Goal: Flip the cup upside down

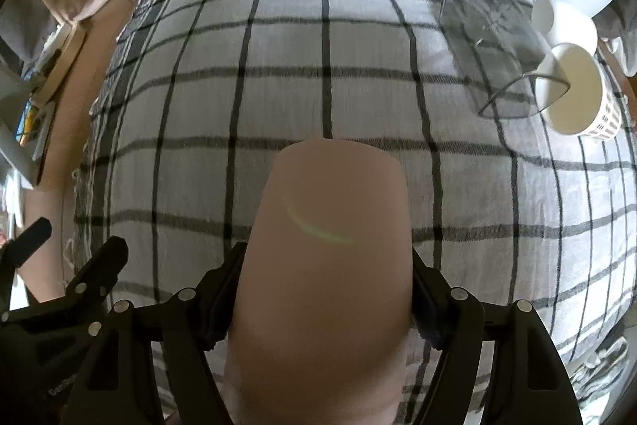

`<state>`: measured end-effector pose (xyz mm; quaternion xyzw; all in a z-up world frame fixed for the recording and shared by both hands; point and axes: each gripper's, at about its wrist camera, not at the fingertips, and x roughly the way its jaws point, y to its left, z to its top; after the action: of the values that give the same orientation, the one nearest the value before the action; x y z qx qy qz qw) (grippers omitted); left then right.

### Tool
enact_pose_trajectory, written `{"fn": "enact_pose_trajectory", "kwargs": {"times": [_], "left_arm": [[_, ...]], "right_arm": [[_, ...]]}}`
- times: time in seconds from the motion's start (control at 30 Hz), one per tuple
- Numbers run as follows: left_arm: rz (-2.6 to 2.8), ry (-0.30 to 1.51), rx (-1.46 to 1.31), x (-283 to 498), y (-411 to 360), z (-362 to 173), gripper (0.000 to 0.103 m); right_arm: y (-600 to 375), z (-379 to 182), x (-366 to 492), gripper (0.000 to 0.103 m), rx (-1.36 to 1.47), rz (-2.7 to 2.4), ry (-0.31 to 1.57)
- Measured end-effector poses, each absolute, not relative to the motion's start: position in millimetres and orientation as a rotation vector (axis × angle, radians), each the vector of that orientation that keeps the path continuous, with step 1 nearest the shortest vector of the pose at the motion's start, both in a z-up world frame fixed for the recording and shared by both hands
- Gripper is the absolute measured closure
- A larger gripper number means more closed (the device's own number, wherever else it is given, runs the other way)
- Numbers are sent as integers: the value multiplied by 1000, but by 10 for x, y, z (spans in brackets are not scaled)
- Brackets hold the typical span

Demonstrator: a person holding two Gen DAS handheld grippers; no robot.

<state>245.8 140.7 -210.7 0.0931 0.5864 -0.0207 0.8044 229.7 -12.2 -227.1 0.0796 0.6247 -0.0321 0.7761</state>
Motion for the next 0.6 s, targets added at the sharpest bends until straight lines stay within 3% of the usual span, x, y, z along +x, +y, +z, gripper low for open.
{"fn": "enact_pose_trajectory", "kwargs": {"times": [0.1, 0.17, 0.37, 0.6], "left_arm": [[-6, 1260, 177, 2406, 1446, -2078, 0], [17, 1256, 164, 2365, 1470, -2043, 0], [42, 1229, 135, 2250, 1497, -1877, 0], [-14, 1176, 120, 2196, 1313, -1585, 0]], "right_arm": [[-165, -2263, 2289, 28, 188, -42, 1348], [-162, -2259, 2290, 20, 194, -25, 1349], [-185, -2056, 2209, 19, 197, 14, 1295], [-359, -1398, 1910, 15, 217, -16, 1082]]}}
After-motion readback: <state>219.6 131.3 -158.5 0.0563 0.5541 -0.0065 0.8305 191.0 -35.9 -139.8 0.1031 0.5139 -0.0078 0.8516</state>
